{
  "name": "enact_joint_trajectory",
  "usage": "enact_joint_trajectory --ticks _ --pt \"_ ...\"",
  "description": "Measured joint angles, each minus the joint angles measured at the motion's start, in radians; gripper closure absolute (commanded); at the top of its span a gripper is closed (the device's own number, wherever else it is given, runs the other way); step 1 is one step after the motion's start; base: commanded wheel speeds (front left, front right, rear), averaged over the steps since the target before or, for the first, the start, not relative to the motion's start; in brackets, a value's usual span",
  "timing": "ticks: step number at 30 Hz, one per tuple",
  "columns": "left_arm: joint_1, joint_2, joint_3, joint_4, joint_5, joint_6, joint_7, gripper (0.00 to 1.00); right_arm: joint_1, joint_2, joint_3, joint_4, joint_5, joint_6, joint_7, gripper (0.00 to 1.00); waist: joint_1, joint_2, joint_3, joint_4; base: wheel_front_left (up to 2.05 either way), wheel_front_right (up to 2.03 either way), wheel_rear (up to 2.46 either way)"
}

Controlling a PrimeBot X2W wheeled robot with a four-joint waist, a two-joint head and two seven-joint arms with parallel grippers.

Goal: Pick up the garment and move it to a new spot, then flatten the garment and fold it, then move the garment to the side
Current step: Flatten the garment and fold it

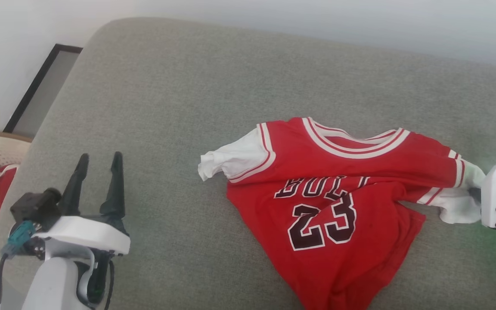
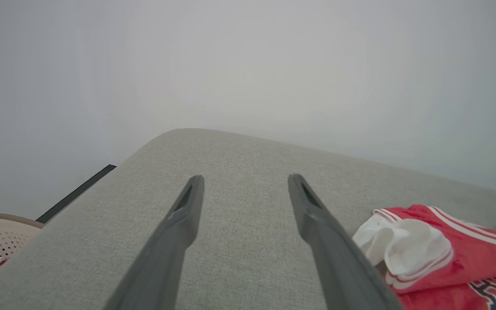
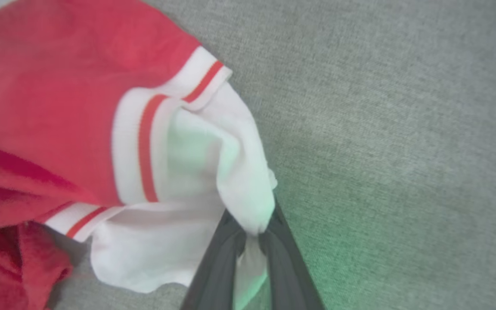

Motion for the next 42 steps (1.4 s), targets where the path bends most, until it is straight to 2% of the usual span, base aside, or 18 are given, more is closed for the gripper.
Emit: enact_joint_trajectory --ticks 1,2,3,4,8,13,20,26,32,38,42 --pt "-0.005 0.002 -0.007 0.002 -0.001 0.0 0.0 0.0 -0.004 0.006 -0.005 0.013 -0.005 0.0 -0.004 0.66 0.0 0.0 0.003 0.004 0.0 0.0 0.0" --pt "-0.009 0.006 -0.014 0.003 -0.001 0.0 0.0 0.0 -0.007 0.011 -0.009 0.023 -0.007 0.0 -0.007 0.2 0.0 0.0 0.005 0.007 0.0 0.0 0.0" --pt "-0.013 0.009 -0.019 0.006 -0.003 0.0 0.0 0.0 -0.013 0.015 -0.012 0.037 -0.007 0.0 -0.01 0.2 0.0 0.0 0.008 0.009 0.0 0.0 0.0" --pt "-0.02 0.009 -0.025 0.009 -0.008 0.0 0.0 0.0 -0.02 0.018 -0.015 0.049 -0.007 0.0 -0.015 0.0 0.0 0.0 0.009 0.011 0.0 0.0 0.0" --pt "-0.037 0.03 -0.05 0.023 -0.02 0.0 0.0 0.0 -0.05 0.028 -0.006 0.071 -0.009 0.0 -0.019 0.0 0.0 0.0 0.006 0.007 0.0 0.0 0.0" --pt "-0.053 0.073 -0.081 0.038 -0.05 0.0 0.0 0.0 -0.055 0.035 0.008 0.038 -0.013 0.0 -0.03 0.0 0.0 0.0 -0.009 -0.021 0.0 0.0 0.0" --pt "-0.1 0.153 -0.137 0.069 -0.1 0.0 0.011 0.0 -0.044 0.044 -0.002 -0.084 -0.017 0.0 -0.101 0.0 0.0 0.0 -0.033 -0.081 0.0 0.0 0.0" --pt "-0.151 0.218 -0.198 0.074 -0.163 0.0 0.099 0.0 -0.003 0.081 -0.03 -0.205 -0.05 0.0 -0.192 0.0 0.0 0.0 -0.05 -0.143 0.0 0.0 0.0" --pt "-0.213 0.277 -0.252 0.081 -0.242 0.0 0.252 0.0 0.058 0.143 -0.067 -0.313 -0.109 0.0 -0.296 0.0 0.0 0.0 -0.06 -0.215 0.0 0.0 0.0" --pt "-0.287 0.308 -0.287 0.152 -0.348 0.0 0.5 0.0 0.119 0.216 -0.133 -0.409 -0.179 0.0 -0.397 0.0 0.0 0.0 -0.054 -0.284 0.0 0.0 0.0" --pt "-0.342 0.314 -0.292 0.221 -0.411 0.012 0.671 0.0 0.165 0.266 -0.172 -0.451 -0.202 0.0 -0.417 0.0 0.0 0.0001 -0.04 -0.322 0.0 0.0 0.0"
